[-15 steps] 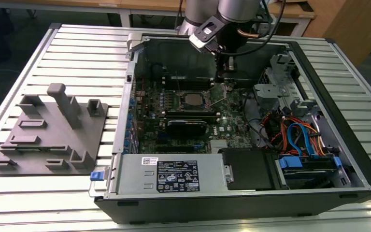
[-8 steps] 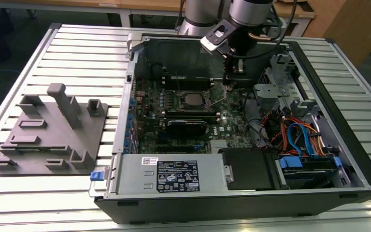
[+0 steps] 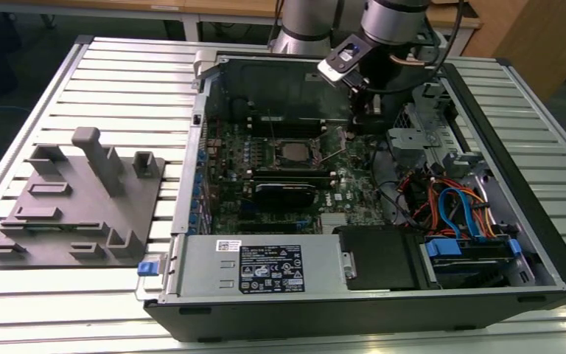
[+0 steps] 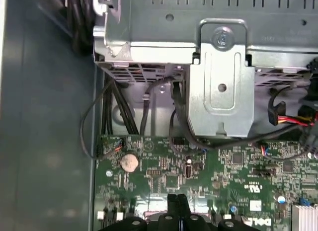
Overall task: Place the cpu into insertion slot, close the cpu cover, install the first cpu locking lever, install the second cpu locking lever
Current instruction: 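Close the cpu cover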
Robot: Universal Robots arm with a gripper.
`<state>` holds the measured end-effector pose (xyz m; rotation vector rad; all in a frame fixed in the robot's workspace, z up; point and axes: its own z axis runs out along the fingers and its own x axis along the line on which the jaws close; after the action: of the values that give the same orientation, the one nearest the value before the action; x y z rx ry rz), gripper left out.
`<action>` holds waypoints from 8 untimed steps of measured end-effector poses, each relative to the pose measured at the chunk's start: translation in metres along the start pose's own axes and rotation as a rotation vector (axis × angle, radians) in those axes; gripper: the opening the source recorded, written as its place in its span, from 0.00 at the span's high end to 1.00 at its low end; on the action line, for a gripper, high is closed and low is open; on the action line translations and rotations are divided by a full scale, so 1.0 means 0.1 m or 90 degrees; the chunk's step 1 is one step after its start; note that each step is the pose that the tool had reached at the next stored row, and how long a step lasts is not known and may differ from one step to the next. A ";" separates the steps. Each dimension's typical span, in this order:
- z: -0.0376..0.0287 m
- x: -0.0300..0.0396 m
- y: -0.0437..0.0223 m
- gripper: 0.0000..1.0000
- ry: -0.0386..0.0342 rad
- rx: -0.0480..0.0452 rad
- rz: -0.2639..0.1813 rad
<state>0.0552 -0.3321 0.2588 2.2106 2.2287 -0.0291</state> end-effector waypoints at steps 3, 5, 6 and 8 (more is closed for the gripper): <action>0.042 0.000 0.030 0.90 0.0001 0.0005 0.002; 0.071 0.001 0.038 0.90 0.0000 0.0006 0.002; 0.087 0.001 0.041 0.90 0.0000 0.0006 0.002; 0.123 0.001 0.044 0.90 0.0001 0.0006 0.002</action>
<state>0.0595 -0.3321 0.2465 2.2151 2.2252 -0.0300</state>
